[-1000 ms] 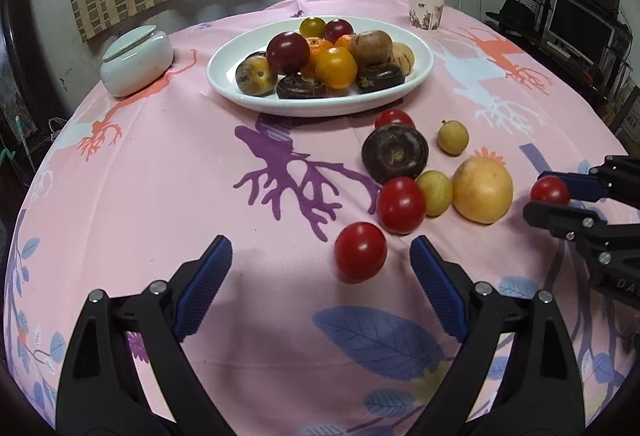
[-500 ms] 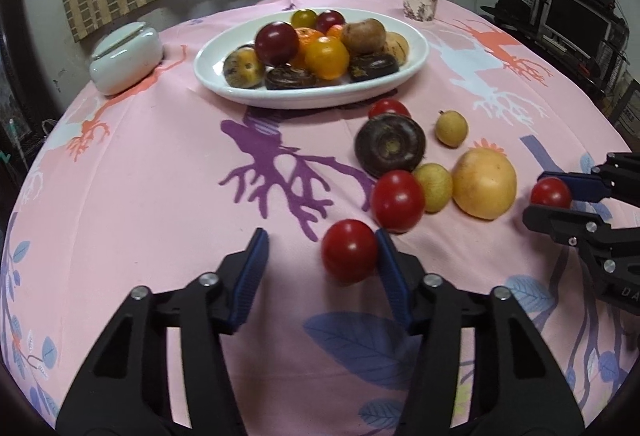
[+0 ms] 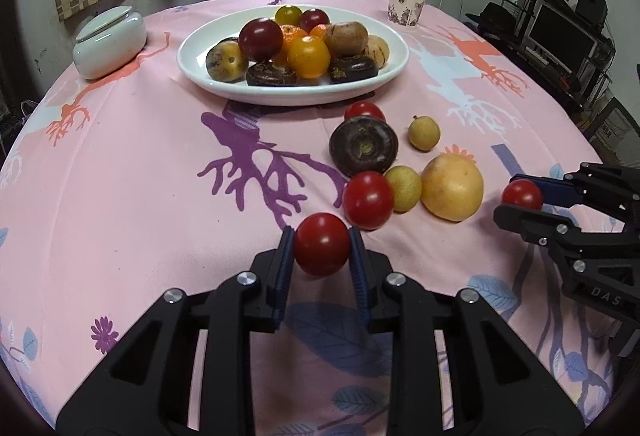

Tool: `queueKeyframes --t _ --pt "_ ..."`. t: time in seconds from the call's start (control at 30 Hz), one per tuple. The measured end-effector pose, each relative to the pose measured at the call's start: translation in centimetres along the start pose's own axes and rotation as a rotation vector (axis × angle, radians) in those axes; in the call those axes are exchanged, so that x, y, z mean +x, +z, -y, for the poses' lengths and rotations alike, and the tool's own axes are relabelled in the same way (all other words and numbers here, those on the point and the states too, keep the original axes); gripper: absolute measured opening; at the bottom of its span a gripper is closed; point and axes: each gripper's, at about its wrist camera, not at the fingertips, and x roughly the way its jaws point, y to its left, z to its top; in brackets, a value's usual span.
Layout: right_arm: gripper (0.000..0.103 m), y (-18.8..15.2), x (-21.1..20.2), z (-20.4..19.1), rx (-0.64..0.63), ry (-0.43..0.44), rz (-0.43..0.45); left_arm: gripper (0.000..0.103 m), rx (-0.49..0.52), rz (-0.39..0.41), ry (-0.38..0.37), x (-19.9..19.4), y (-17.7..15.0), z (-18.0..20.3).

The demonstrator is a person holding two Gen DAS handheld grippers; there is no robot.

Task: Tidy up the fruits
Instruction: 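Grasp a red cherry tomato with the right tool while the left tool grasps another tomato, then carry both tomatoes onto the white plate and open both tools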

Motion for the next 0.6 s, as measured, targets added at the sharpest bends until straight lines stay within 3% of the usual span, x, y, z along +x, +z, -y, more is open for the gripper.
queueKeyframes --t 0.4,0.6 --pt "0.031 0.2 -0.7 0.3 0.022 -0.002 0.034 0.027 -0.035 0.035 -0.001 -1.1 0.5 -0.4" --pt "0.031 1.2 -3.6 0.7 0.067 0.013 0.201 0.027 -0.048 0.102 -0.001 -3.7 1.5 -0.7"
